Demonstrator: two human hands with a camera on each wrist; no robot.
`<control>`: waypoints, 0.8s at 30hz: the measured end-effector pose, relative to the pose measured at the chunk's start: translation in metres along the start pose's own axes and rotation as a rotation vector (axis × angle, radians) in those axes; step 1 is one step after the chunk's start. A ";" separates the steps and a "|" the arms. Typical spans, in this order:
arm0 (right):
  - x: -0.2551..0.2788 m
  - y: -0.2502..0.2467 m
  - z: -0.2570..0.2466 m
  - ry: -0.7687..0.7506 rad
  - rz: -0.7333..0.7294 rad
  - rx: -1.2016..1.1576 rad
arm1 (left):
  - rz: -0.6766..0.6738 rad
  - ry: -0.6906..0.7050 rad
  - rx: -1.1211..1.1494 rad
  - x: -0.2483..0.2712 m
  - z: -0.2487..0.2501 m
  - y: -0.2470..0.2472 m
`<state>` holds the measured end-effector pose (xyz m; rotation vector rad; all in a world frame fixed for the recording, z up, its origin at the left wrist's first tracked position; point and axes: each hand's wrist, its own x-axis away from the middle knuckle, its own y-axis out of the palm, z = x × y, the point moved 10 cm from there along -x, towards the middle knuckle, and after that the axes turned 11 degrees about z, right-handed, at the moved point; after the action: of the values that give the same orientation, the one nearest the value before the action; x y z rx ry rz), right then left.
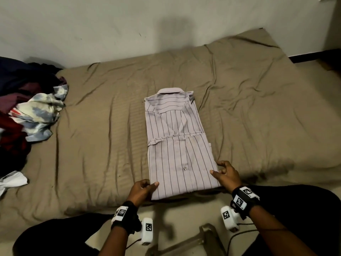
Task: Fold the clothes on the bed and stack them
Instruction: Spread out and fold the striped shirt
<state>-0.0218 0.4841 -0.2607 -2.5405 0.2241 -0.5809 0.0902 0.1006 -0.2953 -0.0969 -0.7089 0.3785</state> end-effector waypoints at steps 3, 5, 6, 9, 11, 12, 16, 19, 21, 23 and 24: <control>0.009 -0.002 0.019 0.024 0.014 -0.062 | -0.020 -0.100 0.075 0.013 -0.002 0.001; 0.017 0.002 0.025 0.025 -0.003 -0.115 | -0.004 -0.143 0.106 0.021 -0.003 0.002; 0.019 0.006 0.026 0.027 -0.023 -0.155 | 0.003 -0.160 0.116 0.024 -0.004 0.004; 0.016 0.020 0.029 0.070 -0.047 -0.223 | -0.001 -0.164 0.128 0.030 -0.005 0.015; 0.011 0.025 0.030 0.054 -0.044 -0.233 | 0.023 -0.148 0.156 0.032 -0.001 0.016; 0.008 0.026 0.028 0.029 -0.040 -0.218 | 0.048 -0.156 0.176 0.033 -0.001 0.014; 0.000 0.011 0.028 -0.024 0.057 -0.116 | 0.102 -0.219 0.195 0.044 -0.005 0.010; 0.003 0.003 0.029 0.000 0.133 -0.108 | 0.173 -0.129 0.119 0.043 0.006 0.002; 0.014 -0.011 0.009 -0.131 0.232 0.030 | 0.348 0.094 -0.167 0.043 0.031 -0.018; 0.044 -0.024 -0.036 -0.469 0.351 0.273 | 0.508 0.458 -0.523 0.060 0.070 -0.020; 0.065 -0.017 -0.057 -0.670 0.334 0.388 | 0.501 0.695 -0.653 0.073 0.087 -0.001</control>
<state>0.0111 0.4553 -0.1843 -2.1103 0.2508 0.3326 0.0847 0.1229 -0.1837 -0.9911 -0.0801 0.5371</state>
